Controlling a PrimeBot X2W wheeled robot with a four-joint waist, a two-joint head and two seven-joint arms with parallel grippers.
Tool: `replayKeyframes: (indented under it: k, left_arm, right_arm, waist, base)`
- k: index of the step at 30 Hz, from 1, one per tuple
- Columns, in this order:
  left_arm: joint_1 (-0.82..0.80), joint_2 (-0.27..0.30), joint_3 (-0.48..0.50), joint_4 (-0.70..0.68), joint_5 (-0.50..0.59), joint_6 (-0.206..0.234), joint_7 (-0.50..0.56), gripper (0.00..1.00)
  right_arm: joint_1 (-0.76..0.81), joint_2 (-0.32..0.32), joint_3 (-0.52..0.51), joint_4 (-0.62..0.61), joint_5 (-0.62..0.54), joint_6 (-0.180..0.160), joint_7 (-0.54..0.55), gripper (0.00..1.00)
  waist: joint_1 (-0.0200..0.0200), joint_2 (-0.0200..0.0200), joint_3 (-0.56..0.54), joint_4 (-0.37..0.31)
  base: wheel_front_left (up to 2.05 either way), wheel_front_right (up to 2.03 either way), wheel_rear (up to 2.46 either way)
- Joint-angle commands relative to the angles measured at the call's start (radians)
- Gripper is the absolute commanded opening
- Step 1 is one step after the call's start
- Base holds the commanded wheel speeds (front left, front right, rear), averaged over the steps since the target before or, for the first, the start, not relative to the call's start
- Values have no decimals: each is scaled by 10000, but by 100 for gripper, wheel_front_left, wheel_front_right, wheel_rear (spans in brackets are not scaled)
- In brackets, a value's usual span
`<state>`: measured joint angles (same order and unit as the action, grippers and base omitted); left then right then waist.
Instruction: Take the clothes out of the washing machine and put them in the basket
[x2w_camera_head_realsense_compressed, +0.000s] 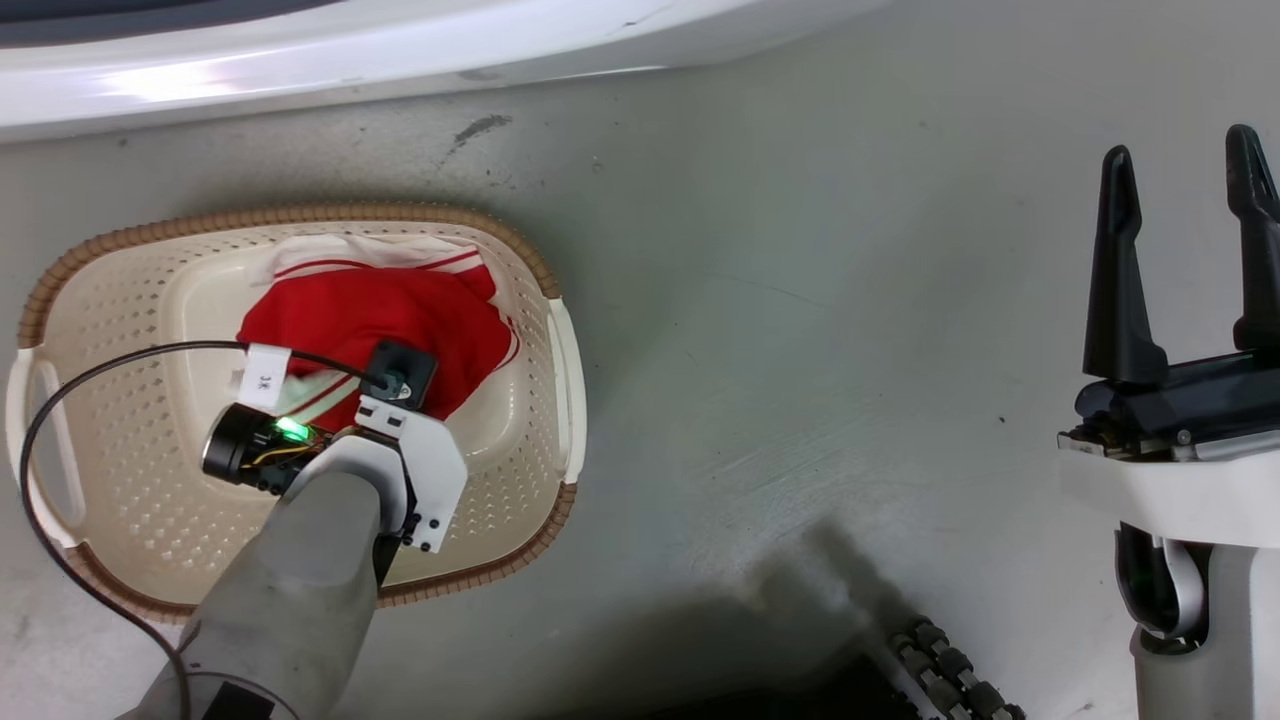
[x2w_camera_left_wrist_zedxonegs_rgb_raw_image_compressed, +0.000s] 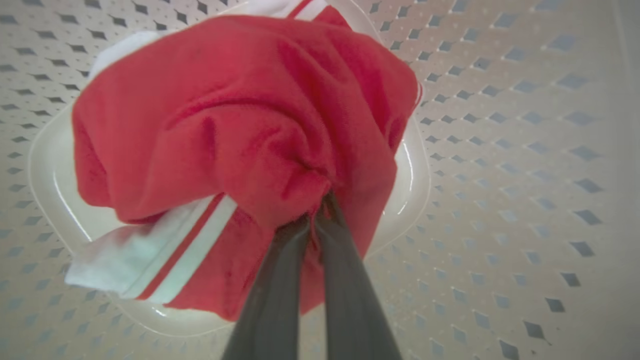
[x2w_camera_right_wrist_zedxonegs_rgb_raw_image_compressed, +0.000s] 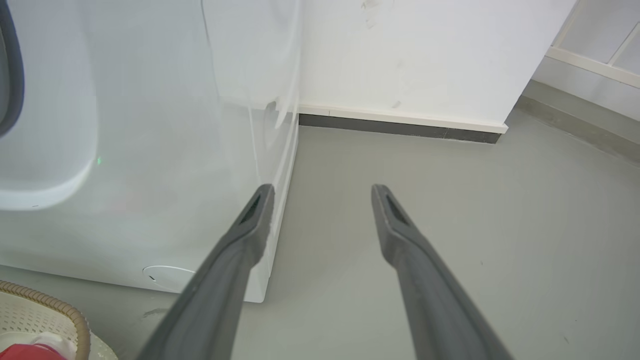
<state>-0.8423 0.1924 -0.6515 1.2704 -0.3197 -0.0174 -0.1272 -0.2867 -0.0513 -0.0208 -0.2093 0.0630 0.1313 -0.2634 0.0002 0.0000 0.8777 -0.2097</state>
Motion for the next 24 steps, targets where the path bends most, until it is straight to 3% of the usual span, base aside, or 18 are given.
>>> replayKeyframes:
  k: [1,2,3,17,24]
  left_arm:
    - [-110,0,-27,40,-7,14,21,0]
    - [-80,-24,-31,61,-37,13,48,85]
    - [-39,-51,-37,78,-66,15,42,100]
    - [1406,-618,56,-351,-410,-139,-1377,100]
    - [2840,-245,718,-2898,-269,267,-1377,100]
  right_arm:
    - [-144,20,15,26,60,-10,-19,100]
    - [-159,20,12,50,63,-10,-19,100]
    - [-169,20,24,63,63,-10,-21,100]
    - [722,14,138,463,-226,-9,-19,100]
    - [1421,14,162,641,-393,-10,-20,100]
  waist:
    - [-2,0,-7,-12]
    - [-2,0,-56,-3]
    - [-2,0,-121,9]
    - [-2,0,-2827,729]
    - [-2,0,-4212,1111]
  base:
    - [0,0,0]
    - [0,0,0]
    - [0,0,0]
    - [0,0,0]
    - [0,0,0]
